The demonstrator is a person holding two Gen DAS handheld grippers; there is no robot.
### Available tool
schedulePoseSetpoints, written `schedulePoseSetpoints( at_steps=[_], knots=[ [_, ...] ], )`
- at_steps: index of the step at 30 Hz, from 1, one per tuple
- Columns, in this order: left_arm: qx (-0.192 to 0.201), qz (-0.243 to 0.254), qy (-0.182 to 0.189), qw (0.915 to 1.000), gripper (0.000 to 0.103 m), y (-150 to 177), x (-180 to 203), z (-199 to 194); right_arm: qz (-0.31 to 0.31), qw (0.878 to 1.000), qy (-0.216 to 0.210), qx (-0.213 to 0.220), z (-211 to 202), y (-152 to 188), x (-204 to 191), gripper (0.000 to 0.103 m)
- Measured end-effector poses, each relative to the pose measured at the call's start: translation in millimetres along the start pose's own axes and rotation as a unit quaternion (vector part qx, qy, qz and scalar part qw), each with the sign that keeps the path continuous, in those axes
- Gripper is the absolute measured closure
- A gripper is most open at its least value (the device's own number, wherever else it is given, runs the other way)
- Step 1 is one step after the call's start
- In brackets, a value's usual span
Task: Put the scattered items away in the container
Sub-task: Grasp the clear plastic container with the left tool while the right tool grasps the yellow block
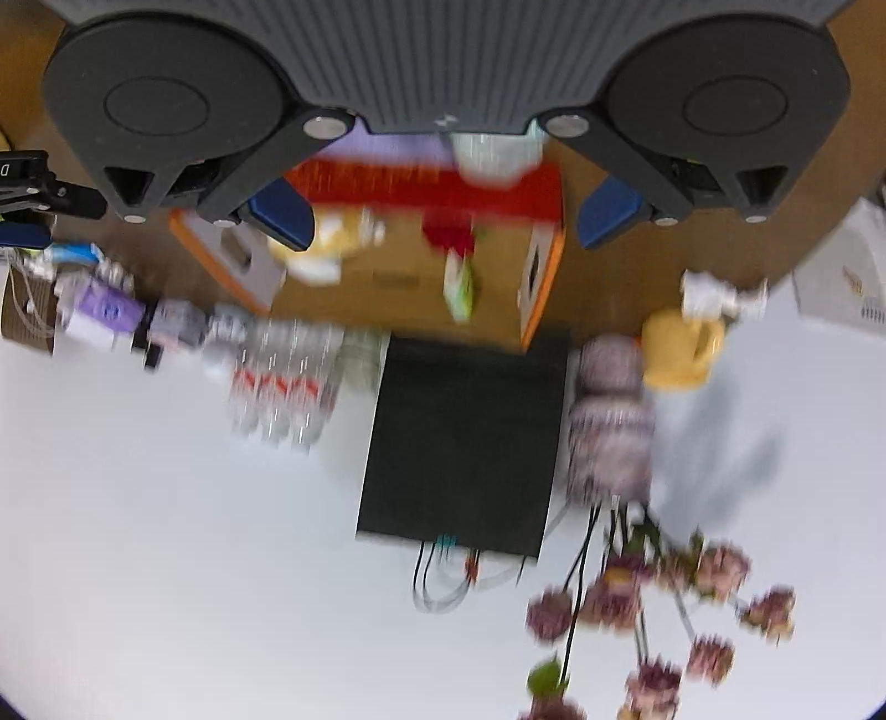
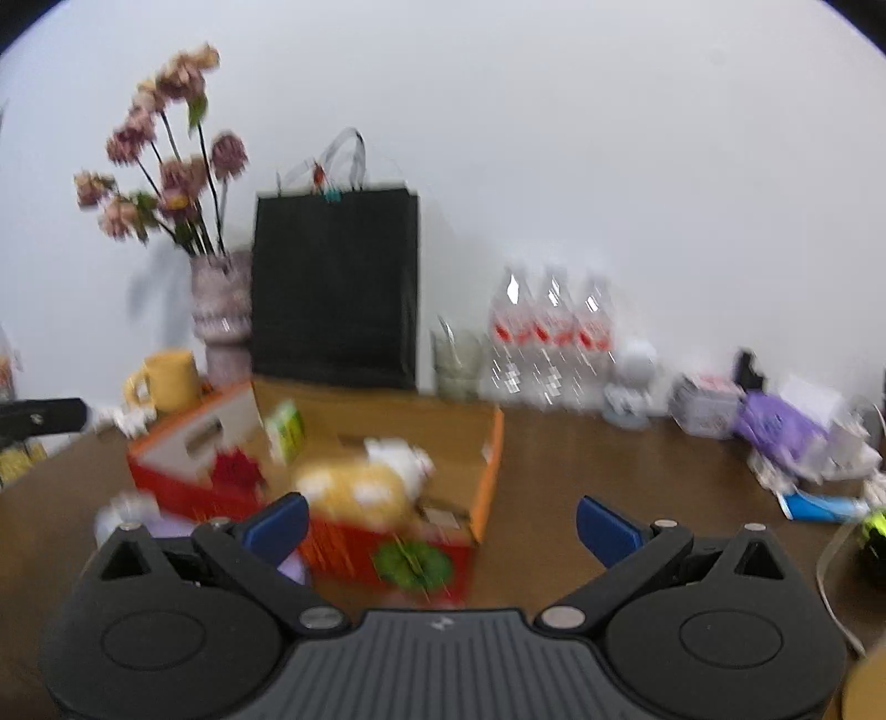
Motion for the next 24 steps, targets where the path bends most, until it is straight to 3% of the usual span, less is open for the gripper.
schedulePoseSetpoints(
  at_steps=[5, 9, 14, 18, 22, 24],
  knots=[
    [-0.064, -0.019, -0.006, 0.9978, 0.0, 44.5, 3.9, 16.2, 0.025, 0.997, 0.012, -0.066, 12.0, 56.5, 16.0, 0.001],
    [-0.09, -0.017, -0.009, 0.9957, 0.0, 65.3, 14.7, 27.8, 0.024, 0.995, 0.007, -0.095, 23.2, 87.2, 11.1, 0.014],
    [-0.1, 0.0, -0.025, 0.9947, 0.0, 69.9, 30.8, 43.4, 0.002, 0.995, 0.015, -0.094, 29.6, 91.3, -1.1, 0.019],
    [-0.098, 0.005, -0.06, 0.9934, 0.0, 72.0, 32.5, 53.4, 0.008, 0.994, 0.021, -0.107, 38.7, 91.0, -0.2, 0.03],
    [-0.105, 0.01, -0.075, 0.9916, 0.004, 75.2, 30.6, 58.0, 0.019, 0.992, 0.02, -0.122, 47.1, 95.2, 2.5, 0.032],
    [-0.114, 0.012, -0.076, 0.9905, 0.01, 78.9, 28.8, 60.8, 0.02, 0.991, 0.022, -0.13, 50.4, 97.7, 2.9, 0.038]
  ],
)
Point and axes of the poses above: each gripper's, at about its wrist camera, not at the fingertips, and z roughly the way its jaws point, x to its right, y to its underside, the point moved 8 cm from there along z, roughly the way its jaws point, and after that the axes turned 7 degrees about -x, right-handed, at the moved point
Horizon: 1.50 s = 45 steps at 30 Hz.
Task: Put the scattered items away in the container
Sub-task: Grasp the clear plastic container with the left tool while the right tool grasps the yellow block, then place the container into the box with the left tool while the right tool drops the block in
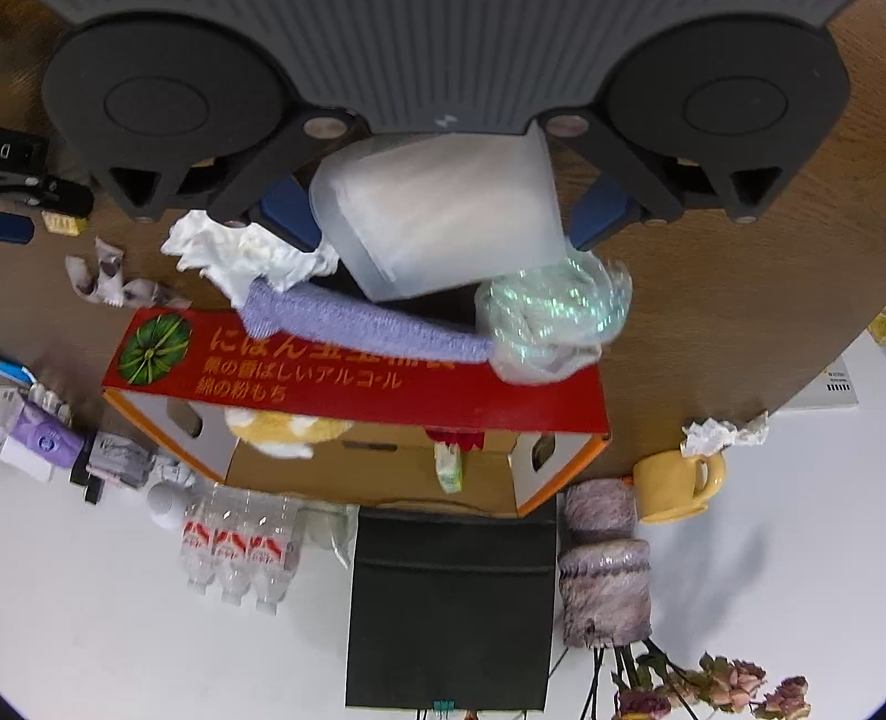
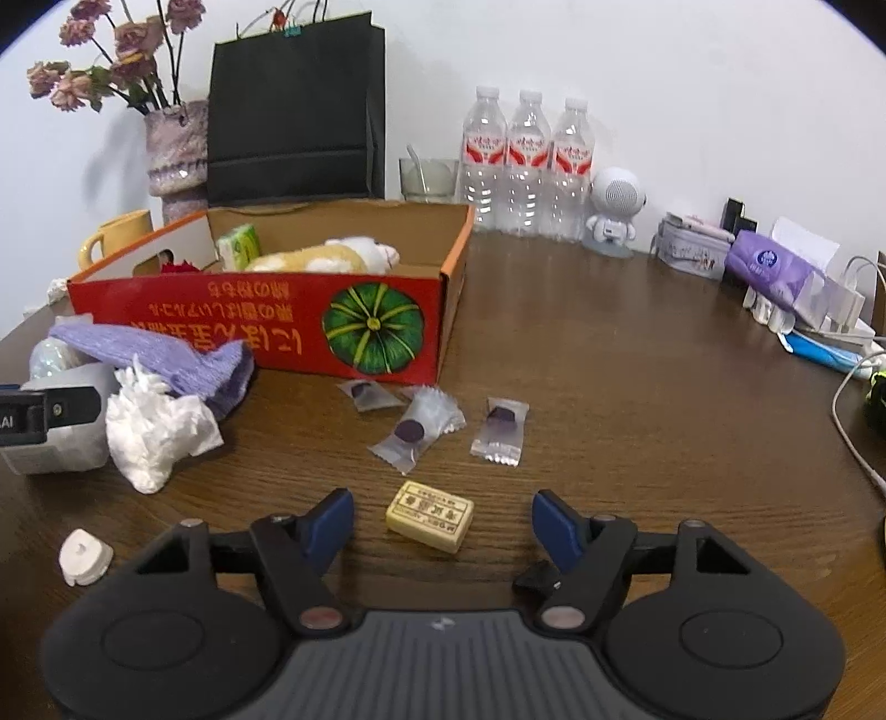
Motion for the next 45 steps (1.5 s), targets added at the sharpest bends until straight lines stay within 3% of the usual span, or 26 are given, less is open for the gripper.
schedulePoseSetpoints(
  at_steps=[4, 6, 7, 21, 31, 37, 41, 45],
  knots=[
    [-0.011, 0.002, -0.001, 0.9999, 0.015, 6.1, -6.0, 2.4, 0.013, 1.0, -0.02, -0.007, 1.3, 3.6, 0.4, 0.05],
    [-0.011, 0.003, 0.003, 0.9999, 0.016, 7.9, -8.7, 0.6, 0.015, 1.0, -0.022, -0.004, 0.0, 4.0, 1.5, 0.068],
    [-0.01, 0.004, 0.004, 0.9999, 0.016, 9.0, -10.1, -0.7, 0.015, 1.0, -0.025, -0.003, -0.8, 4.2, 1.6, 0.071],
    [0.024, 0.011, 0.013, 0.9996, 0.019, 22.8, -19.2, -32.2, 0.013, 0.999, -0.049, 0.015, -19.8, 10.9, -10.7, 0.071],
    [0.062, -0.001, 0.045, 0.9971, 0.02, 18.3, -28.5, -70.8, 0.011, 0.997, -0.069, 0.035, -35.7, 7.0, -23.1, 0.071],
    [0.116, -0.002, 0.064, 0.9912, 0.02, -18.6, -30.7, -99.7, 0.0, 0.993, -0.084, 0.082, -60.1, -25.7, -31.4, 0.071],
    [0.158, 0.001, 0.062, 0.9855, 0.02, -58.1, -28.4, -106.6, -0.011, 0.989, -0.089, 0.122, -69.9, -66.8, -38.2, 0.071],
    [0.175, 0.0, 0.068, 0.9822, 0.02, -96.3, -23.4, -97.6, -0.021, 0.985, -0.092, 0.146, -65.0, -110.7, -49.2, 0.071]
  ],
)
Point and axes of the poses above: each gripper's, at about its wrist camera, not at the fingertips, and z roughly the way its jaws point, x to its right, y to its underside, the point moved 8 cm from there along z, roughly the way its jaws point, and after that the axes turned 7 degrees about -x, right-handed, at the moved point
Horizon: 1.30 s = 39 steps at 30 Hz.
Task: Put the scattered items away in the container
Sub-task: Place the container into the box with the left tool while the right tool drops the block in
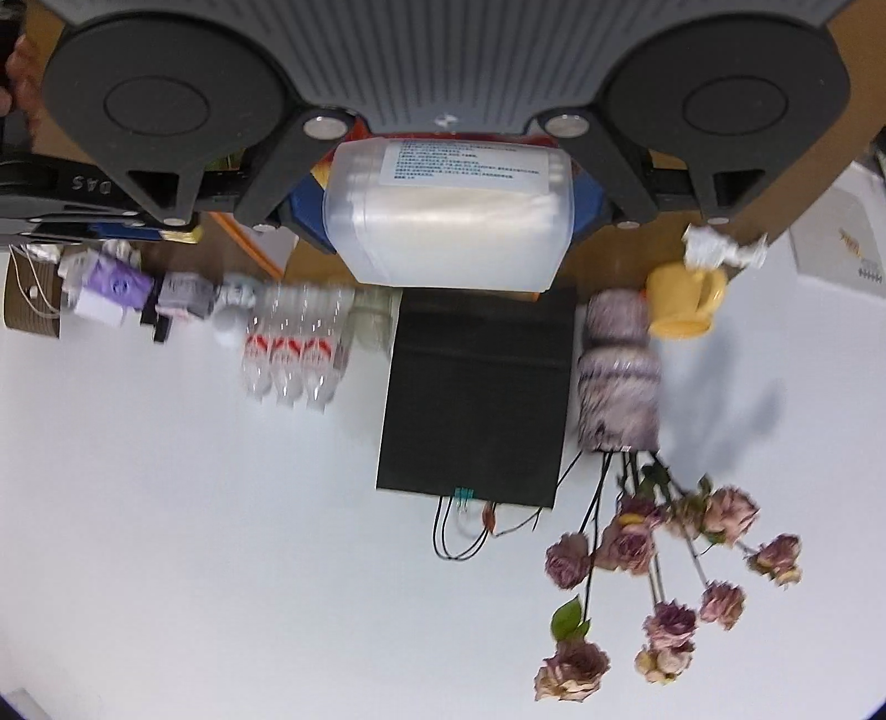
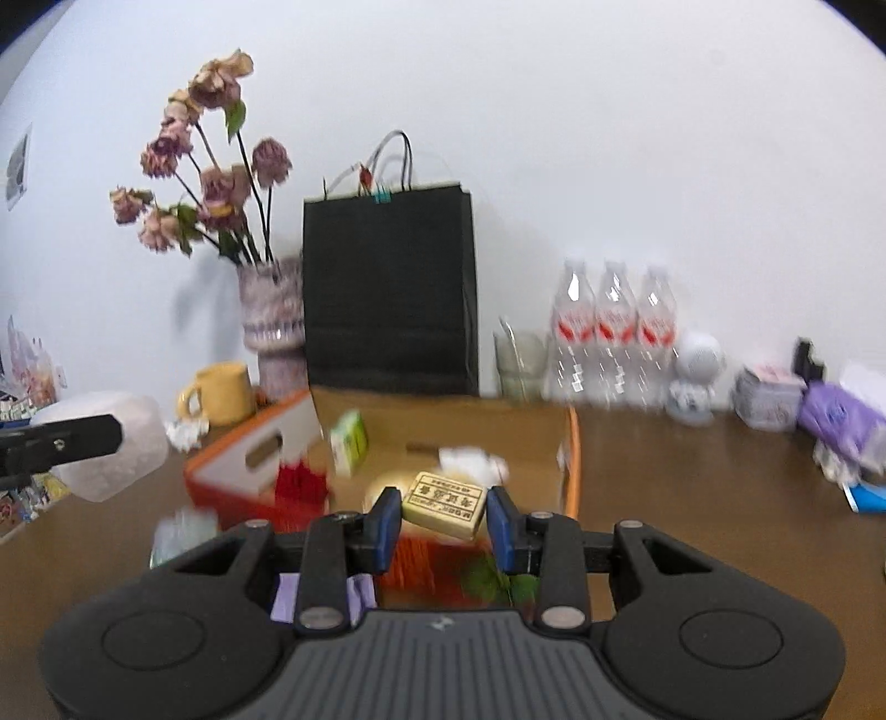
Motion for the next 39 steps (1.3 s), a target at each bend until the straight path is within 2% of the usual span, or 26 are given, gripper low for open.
schedulePoseSetpoints(
  at_steps=[3, 8, 13, 17, 22, 30, 31, 33, 36, 37, 39],
  knots=[
    [0.0, -0.009, 0.008, 0.9999, 0.02, -16.8, 0.2, 24.2, -0.002, 1.0, -0.011, 0.005, 24.8, -26.9, -7.2, 0.071],
    [-0.01, -0.021, 0.002, 0.9997, 0.02, -30.9, -4.6, 73.0, -0.015, 1.0, -0.013, -0.005, 82.6, -53.3, -19.4, 0.071],
    [-0.058, -0.041, -0.015, 0.9974, 0.02, -20.8, -21.8, 136.8, -0.02, 0.998, -0.024, -0.047, 145.1, -52.1, -29.9, 0.071],
    [-0.092, -0.041, -0.014, 0.9948, 0.02, -8.6, -30.1, 170.6, -0.035, 0.996, -0.024, -0.074, 180.6, -46.1, -32.4, 0.071],
    [-0.108, -0.027, -0.026, 0.9934, 0.02, -0.3, -35.7, 191.0, -0.043, 0.993, -0.027, -0.102, 206.7, -38.1, -35.6, 0.071],
    [-0.132, -0.012, -0.016, 0.991, 0.019, 9.5, -29.8, 201.9, -0.045, 0.991, -0.03, -0.126, 214.3, -26.3, -33.2, 0.07],
    [-0.132, -0.012, -0.018, 0.9911, 0.019, 9.3, -29.9, 201.5, -0.047, 0.99, -0.029, -0.127, 214.6, -25.5, -33.3, 0.063],
    [-0.129, -0.014, -0.016, 0.9914, 0.016, 7.2, -30.6, 199.6, -0.05, 0.99, -0.025, -0.13, 214.3, -25.2, -33.7, 0.034],
    [-0.123, -0.016, -0.015, 0.9922, 0.001, 3.6, -31.5, 195.5, -0.063, 0.99, -0.02, -0.129, 211.4, -25.4, -35.8, 0.023],
    [-0.12, -0.016, -0.013, 0.9926, 0.0, 2.3, -30.8, 193.7, -0.065, 0.99, -0.018, -0.127, 210.0, -26.4, -36.1, 0.021],
    [-0.118, -0.013, -0.008, 0.9929, 0.0, -0.6, -27.9, 190.9, -0.068, 0.99, -0.012, -0.126, 208.2, -27.9, -36.1, 0.007]
  ],
)
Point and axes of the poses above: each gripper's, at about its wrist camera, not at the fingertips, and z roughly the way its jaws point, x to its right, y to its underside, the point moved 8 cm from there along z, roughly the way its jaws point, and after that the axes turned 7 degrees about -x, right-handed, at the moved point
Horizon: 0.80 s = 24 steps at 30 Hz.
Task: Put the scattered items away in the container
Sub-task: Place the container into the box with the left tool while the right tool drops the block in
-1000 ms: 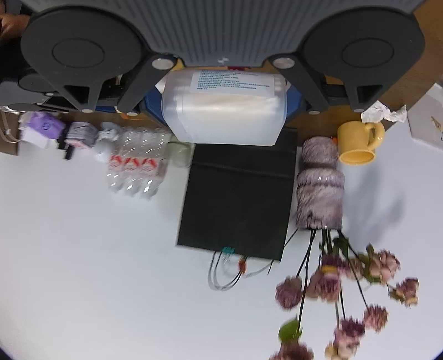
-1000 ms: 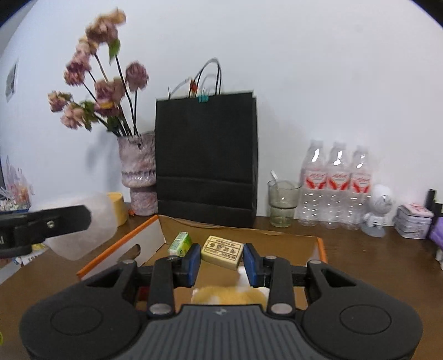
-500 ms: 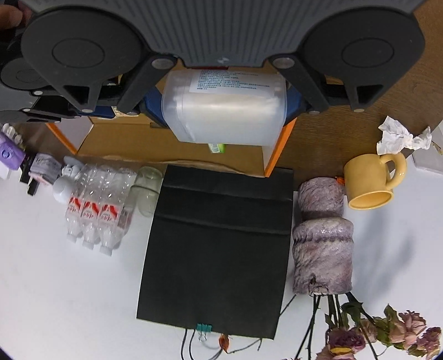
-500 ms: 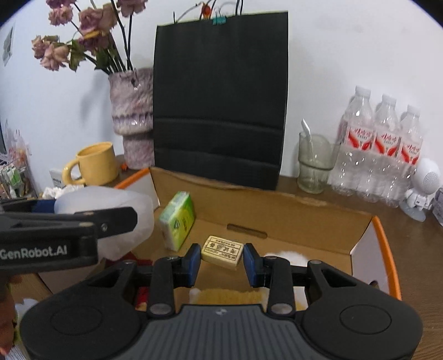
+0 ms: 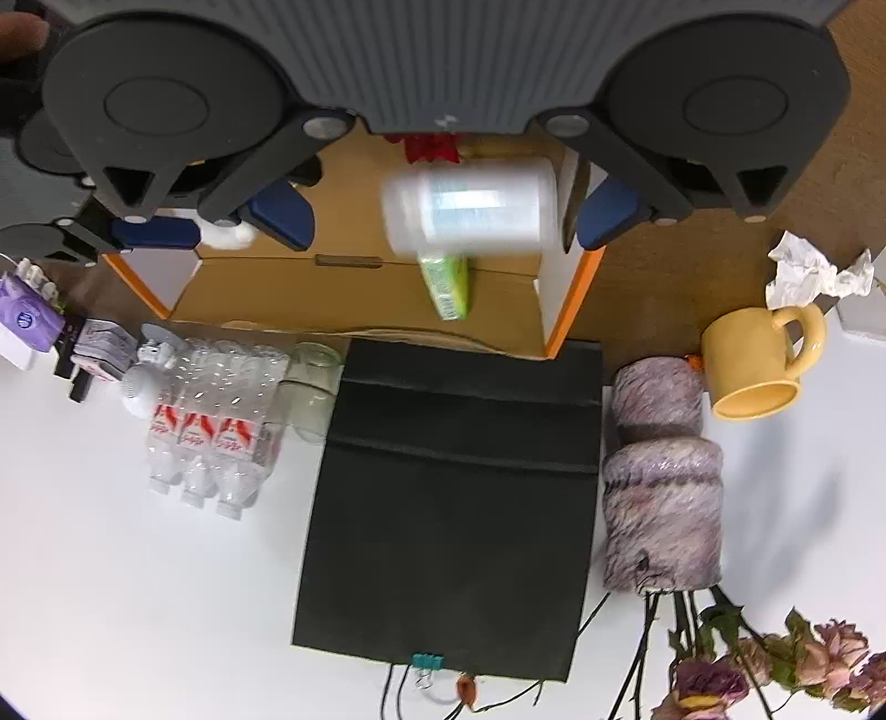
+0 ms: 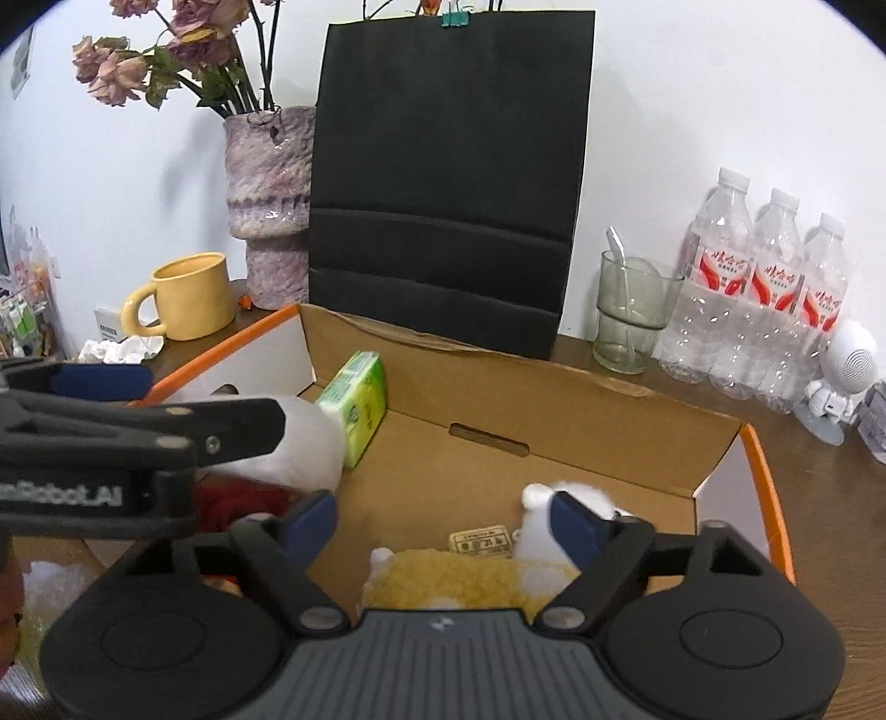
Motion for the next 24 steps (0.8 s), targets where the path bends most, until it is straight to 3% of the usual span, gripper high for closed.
schedulePoseSetpoints(
  at_steps=[3, 11, 17, 24],
  knots=[
    [0.004, 0.0, 0.001, 1.0, 0.0, -2.0, 2.4, -4.8, 0.004, 1.0, 0.014, -0.006, -0.6, 0.3, 3.1, 0.0],
    [0.019, -0.022, 0.007, 0.9996, 0.0, -9.6, -4.2, -26.7, 0.026, 0.999, 0.019, -0.003, -14.9, -2.9, 11.1, 0.0],
    [0.061, -0.036, 0.021, 0.9973, 0.0, -12.7, -19.0, -77.7, 0.043, 0.997, 0.027, 0.055, -72.4, -6.5, 23.0, 0.0],
    [0.07, -0.012, -0.008, 0.9975, 0.0, 17.9, -35.2, -122.2, 0.058, 0.991, 0.022, 0.115, -144.7, 20.2, 44.6, 0.0]
  ],
)
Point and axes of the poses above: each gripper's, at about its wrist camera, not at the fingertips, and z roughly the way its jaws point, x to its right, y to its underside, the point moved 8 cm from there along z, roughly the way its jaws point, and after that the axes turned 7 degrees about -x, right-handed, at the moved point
